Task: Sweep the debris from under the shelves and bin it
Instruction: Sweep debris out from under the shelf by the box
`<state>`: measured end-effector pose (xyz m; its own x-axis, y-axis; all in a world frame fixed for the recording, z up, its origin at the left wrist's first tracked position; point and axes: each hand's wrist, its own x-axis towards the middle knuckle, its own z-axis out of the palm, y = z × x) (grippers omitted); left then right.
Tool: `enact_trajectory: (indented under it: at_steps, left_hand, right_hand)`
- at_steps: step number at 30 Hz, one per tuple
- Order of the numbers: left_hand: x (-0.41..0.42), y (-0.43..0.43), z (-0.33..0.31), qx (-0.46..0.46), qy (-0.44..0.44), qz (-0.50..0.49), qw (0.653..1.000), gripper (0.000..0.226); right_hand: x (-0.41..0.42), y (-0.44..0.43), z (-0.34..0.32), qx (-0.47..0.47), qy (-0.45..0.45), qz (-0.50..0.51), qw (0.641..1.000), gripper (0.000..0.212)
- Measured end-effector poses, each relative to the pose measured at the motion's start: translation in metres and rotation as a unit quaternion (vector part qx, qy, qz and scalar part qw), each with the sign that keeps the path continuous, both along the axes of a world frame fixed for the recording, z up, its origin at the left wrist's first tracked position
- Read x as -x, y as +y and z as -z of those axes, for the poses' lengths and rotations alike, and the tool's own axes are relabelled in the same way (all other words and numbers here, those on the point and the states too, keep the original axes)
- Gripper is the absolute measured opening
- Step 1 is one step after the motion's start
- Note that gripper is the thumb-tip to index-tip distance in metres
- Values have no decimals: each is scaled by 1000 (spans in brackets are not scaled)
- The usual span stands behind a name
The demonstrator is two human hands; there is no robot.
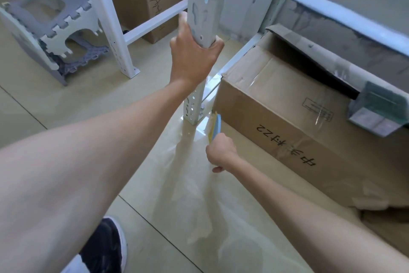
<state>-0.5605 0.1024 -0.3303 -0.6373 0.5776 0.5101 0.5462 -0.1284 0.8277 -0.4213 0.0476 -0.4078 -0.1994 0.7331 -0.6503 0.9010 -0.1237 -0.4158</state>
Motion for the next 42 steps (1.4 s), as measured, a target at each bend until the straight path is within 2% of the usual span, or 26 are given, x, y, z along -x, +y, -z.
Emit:
enact_trajectory:
  at_steps: [2,5,9,12,19,24,32,37,40,42]
  left_hand:
    - [-1,1,2,-5,1,-1,1000,40]
    - [-3,1,3,-5,2,-15,1000,40]
    - [-3,1,5,-9,6,-13,1000,41]
    - [-1,5,9,-26,1,-14,1000,40]
    - [0,11,15,-55,4,-26,998,43]
    - [-1,12,17,-72,10,-29,997,44]
    - [-2,8,14,-54,21,-28,998,51]
    - [-3,9,12,-38,6,-35,999,47]
    - [-4,7,12,-29,7,-32,999,50]
    - [-4,7,11,-26,7,-32,999,50]
  right_hand:
    - [-7,5,-2,-29,19,4,999,14]
    - [-11,18,-5,-96,42,6,994,13]
    - [5,24,-1,-123,81,-23,989,16]
    - [23,31,4,-153,77,-10,985,21]
    - [48,40,27,-149,94,55,983,24]
    - [49,35,43,-140,89,64,984,27]
    - [38,25,38,-120,70,45,989,25]
    - [17,18,25,-104,18,5,994,4]
    - [1,19,18,-97,-3,-15,995,11]
    - [-5,21,12,-105,19,-1,994,14]
